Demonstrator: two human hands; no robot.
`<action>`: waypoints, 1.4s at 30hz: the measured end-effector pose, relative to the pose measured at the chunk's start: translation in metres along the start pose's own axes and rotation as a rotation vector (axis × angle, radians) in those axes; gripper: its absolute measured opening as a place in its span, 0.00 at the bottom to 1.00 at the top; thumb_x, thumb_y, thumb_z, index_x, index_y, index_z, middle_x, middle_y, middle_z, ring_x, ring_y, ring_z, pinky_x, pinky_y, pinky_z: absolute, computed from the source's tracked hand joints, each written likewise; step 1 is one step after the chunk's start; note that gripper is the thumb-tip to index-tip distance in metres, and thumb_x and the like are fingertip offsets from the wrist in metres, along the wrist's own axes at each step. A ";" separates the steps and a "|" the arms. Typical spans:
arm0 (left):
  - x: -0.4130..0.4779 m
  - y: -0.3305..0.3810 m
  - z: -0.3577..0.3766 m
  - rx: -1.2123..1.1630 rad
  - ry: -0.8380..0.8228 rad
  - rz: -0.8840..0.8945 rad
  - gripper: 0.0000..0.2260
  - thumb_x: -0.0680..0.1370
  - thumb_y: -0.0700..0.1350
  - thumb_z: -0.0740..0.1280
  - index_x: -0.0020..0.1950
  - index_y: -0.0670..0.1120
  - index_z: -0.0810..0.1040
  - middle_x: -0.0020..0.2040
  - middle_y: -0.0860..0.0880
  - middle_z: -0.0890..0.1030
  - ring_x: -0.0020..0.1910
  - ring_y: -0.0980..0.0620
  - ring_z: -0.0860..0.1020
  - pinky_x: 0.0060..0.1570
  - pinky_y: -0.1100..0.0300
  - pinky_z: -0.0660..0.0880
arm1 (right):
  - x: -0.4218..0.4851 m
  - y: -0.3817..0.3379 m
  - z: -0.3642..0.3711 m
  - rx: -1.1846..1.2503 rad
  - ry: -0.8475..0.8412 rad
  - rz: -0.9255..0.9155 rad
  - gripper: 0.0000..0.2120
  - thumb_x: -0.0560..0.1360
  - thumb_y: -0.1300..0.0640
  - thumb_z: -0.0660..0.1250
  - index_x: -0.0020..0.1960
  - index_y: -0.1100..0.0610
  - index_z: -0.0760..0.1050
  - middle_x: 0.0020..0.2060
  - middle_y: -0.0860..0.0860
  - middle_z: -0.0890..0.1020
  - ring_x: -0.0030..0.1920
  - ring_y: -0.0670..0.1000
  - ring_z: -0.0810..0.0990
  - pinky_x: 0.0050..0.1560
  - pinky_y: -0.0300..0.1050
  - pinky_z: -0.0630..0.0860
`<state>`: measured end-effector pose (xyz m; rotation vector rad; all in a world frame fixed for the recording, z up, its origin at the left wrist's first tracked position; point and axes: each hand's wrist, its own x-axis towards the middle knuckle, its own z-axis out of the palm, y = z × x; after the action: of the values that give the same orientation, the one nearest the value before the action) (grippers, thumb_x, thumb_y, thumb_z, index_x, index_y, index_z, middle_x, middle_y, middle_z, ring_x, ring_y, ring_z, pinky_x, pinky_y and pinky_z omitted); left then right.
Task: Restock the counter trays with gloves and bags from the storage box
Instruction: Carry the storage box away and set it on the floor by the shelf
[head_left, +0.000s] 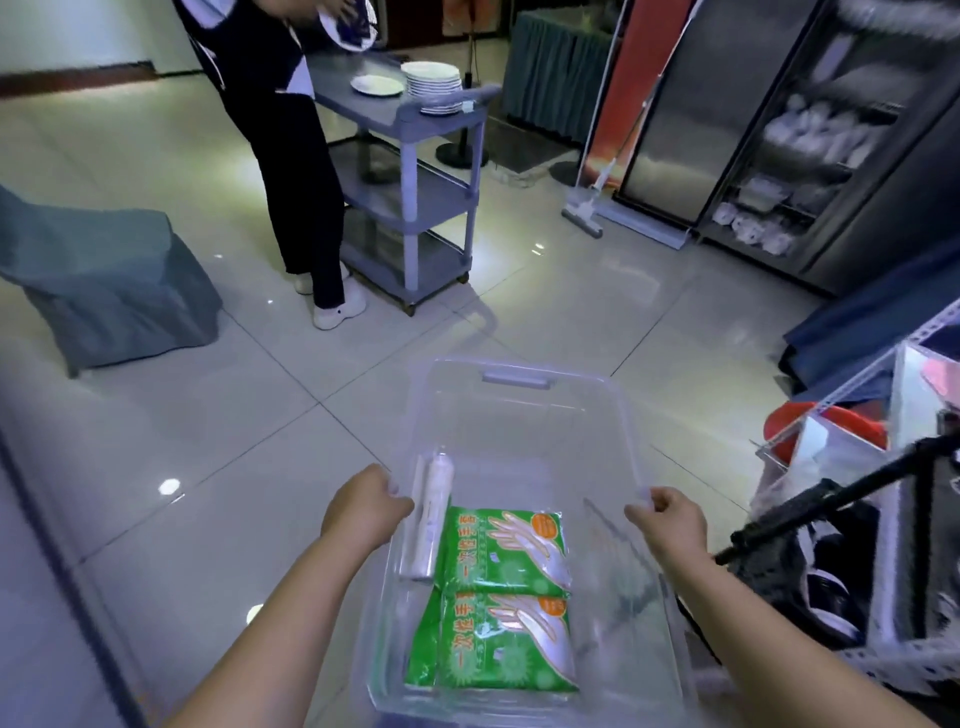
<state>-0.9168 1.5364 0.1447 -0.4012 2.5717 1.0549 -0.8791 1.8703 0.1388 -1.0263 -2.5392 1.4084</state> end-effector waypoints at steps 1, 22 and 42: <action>0.021 0.004 -0.011 -0.001 0.001 0.012 0.06 0.68 0.43 0.65 0.38 0.47 0.68 0.38 0.47 0.77 0.36 0.44 0.78 0.34 0.60 0.70 | 0.010 -0.014 0.012 0.014 0.002 0.003 0.06 0.67 0.64 0.70 0.44 0.59 0.76 0.39 0.55 0.80 0.39 0.54 0.76 0.40 0.42 0.69; 0.377 0.252 0.006 0.155 -0.123 0.185 0.06 0.70 0.44 0.66 0.39 0.45 0.70 0.37 0.47 0.76 0.37 0.44 0.77 0.36 0.59 0.70 | 0.342 -0.133 0.061 0.159 0.200 0.182 0.08 0.66 0.68 0.69 0.45 0.63 0.78 0.37 0.57 0.79 0.36 0.53 0.74 0.35 0.41 0.68; 0.639 0.582 0.155 0.348 -0.418 0.525 0.10 0.72 0.47 0.67 0.46 0.41 0.72 0.43 0.41 0.80 0.40 0.42 0.80 0.39 0.57 0.73 | 0.627 -0.185 -0.039 0.121 0.544 0.425 0.05 0.67 0.66 0.69 0.43 0.61 0.77 0.36 0.56 0.78 0.37 0.55 0.75 0.39 0.42 0.66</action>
<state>-1.6843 1.9626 0.1444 0.5509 2.4412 0.7075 -1.4484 2.1945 0.1462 -1.7141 -1.8985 1.1223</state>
